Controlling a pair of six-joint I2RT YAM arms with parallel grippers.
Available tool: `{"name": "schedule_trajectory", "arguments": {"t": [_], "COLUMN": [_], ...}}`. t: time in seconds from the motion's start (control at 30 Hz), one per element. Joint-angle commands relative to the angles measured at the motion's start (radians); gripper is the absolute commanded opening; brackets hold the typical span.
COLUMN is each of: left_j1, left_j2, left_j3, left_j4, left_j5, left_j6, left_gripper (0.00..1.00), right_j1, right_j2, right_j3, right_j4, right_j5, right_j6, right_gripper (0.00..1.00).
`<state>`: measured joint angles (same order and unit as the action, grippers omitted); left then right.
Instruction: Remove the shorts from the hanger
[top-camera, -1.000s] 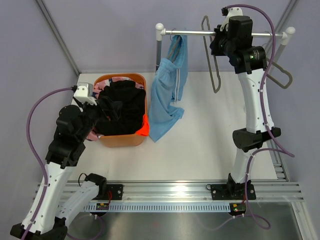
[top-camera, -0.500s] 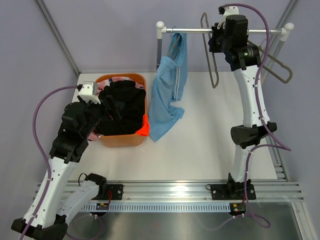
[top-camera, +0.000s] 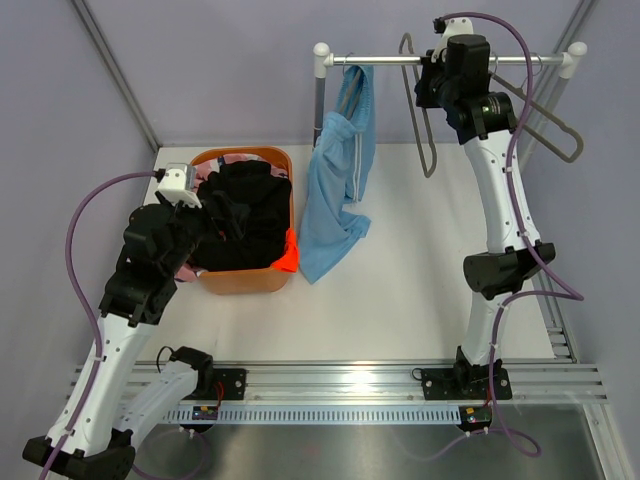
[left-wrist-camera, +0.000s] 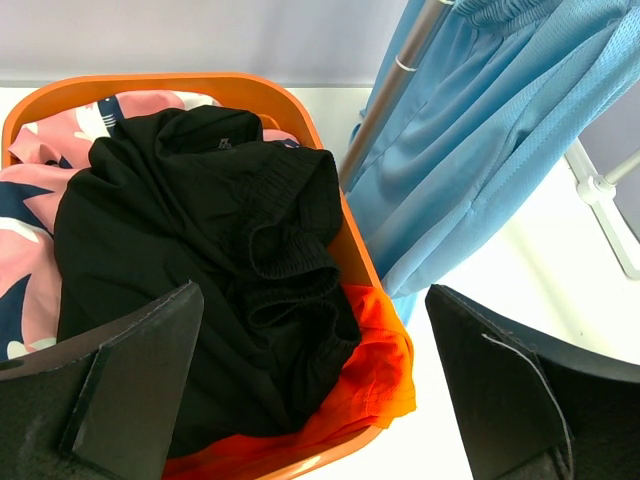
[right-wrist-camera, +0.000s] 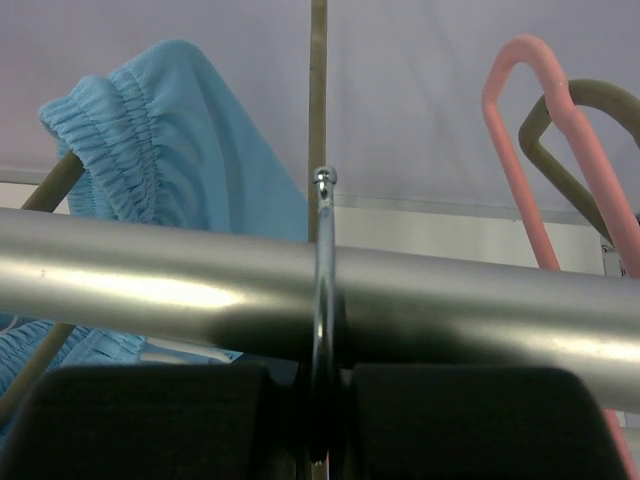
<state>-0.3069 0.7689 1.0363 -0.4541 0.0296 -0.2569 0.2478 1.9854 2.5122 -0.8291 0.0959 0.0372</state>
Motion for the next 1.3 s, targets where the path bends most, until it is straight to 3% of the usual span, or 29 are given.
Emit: {"name": "schedule_trajectory", "arguments": {"t": [0.0, 0.27, 0.67, 0.93, 1.07, 1.27], "left_j1": [0.000, 0.000, 0.000, 0.000, 0.000, 0.000], "left_j2": [0.003, 0.004, 0.009, 0.009, 0.012, 0.020], "left_j3": [-0.012, -0.012, -0.010, -0.012, -0.012, -0.012], "left_j4": [0.052, 0.052, 0.049, 0.048, 0.049, 0.051], "left_j5": [0.030, 0.035, 0.036, 0.033, 0.035, 0.036], "left_j6": [0.016, 0.015, 0.015, 0.015, 0.015, 0.013], "left_gripper": [0.99, 0.99, 0.99, 0.99, 0.99, 0.99], "right_j1": [-0.007, -0.007, -0.005, -0.004, 0.085, 0.228], "right_j2": [-0.048, -0.100, -0.230, -0.356, -0.457, -0.379], "right_j3": [-0.023, -0.044, -0.108, -0.182, -0.294, -0.260], "right_j4": [0.008, 0.013, 0.012, -0.047, -0.011, -0.011], "right_j5": [0.011, 0.030, 0.074, 0.139, 0.169, 0.229], "right_j6": [-0.017, 0.000, 0.033, 0.125, 0.142, 0.167], "right_gripper": [0.00, 0.12, 0.38, 0.45, 0.49, 0.50]}}
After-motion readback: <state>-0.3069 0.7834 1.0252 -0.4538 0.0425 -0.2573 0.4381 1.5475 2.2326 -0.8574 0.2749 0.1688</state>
